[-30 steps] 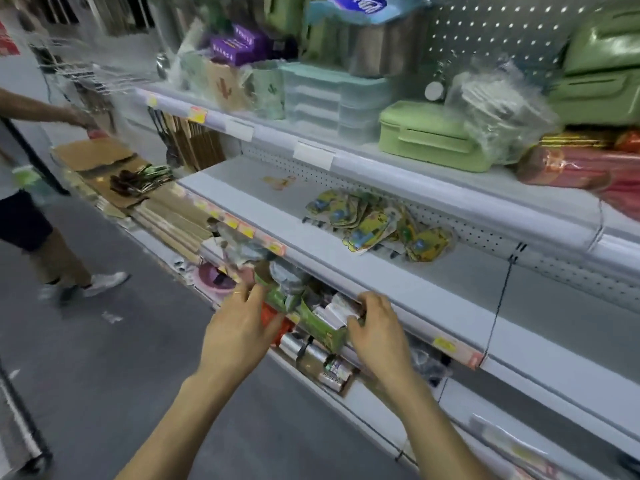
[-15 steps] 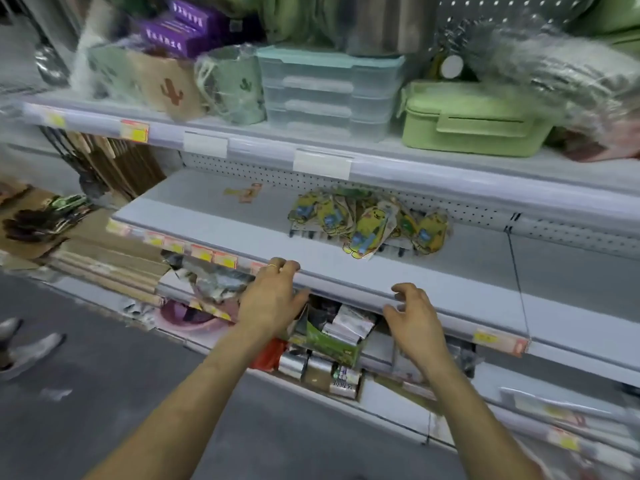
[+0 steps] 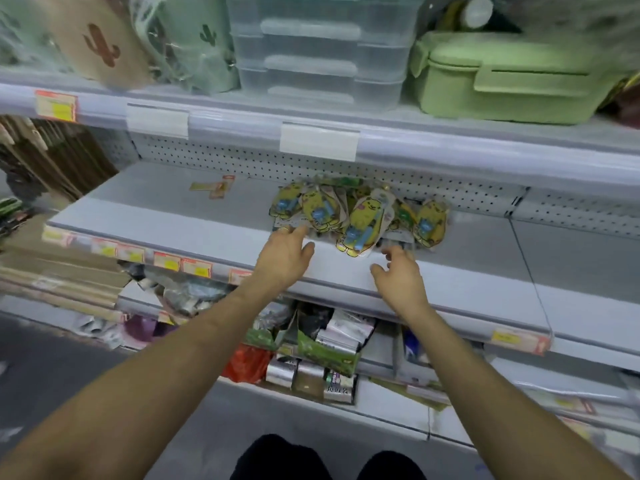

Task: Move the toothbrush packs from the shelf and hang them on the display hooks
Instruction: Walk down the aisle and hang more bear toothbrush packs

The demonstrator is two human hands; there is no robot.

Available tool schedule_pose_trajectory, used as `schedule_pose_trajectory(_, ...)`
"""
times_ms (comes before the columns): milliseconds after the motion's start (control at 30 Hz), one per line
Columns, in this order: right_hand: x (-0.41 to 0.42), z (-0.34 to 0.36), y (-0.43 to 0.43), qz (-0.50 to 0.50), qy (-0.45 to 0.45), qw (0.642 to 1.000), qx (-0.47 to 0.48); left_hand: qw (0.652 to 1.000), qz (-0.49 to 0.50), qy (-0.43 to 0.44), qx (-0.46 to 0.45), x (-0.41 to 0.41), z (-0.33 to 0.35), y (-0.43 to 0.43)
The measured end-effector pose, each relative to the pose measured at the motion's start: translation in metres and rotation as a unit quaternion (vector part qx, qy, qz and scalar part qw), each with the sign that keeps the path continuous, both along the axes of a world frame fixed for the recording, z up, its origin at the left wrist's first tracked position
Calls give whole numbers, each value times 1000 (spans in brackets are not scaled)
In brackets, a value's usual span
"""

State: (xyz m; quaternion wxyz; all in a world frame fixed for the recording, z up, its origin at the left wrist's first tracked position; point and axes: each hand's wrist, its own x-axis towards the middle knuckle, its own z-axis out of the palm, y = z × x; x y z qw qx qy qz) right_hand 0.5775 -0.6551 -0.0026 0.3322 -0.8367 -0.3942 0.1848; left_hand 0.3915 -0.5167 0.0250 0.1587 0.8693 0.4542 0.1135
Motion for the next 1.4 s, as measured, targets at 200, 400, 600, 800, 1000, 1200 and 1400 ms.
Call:
schedule_pose_trajectory(200, 6, -20, 48, -75, 27, 997, 19, 998, 27, -25, -59, 39, -22, 50)
schedule_pose_trajectory(400, 16, -39, 85, -89, 4, 996, 22, 997, 30, 40, -67, 75, -38, 96)
schedule_pose_trajectory(600, 13, -42, 94, -131, -3, 990, 51, 985, 89, -47, -142, 97, -36, 118)
schedule_pose_trajectory(800, 26, -45, 89, -142, 71, 980, 122, 942, 74, -234, -230, 68, -41, 120)
schedule_pose_trajectory(1000, 29, -43, 78, -156, 250, 925, 238, 854, 51, -417, -306, 42, -54, 123)
schedule_pose_trajectory(1200, 28, -38, 73, -174, 371, 881, 237, 823, 40, -432, -368, 26, -56, 116)
schedule_pose_trajectory(1400, -3, -16, 32, -241, 407, 849, 237, 813, 77, -399, -417, 2, -53, 88)
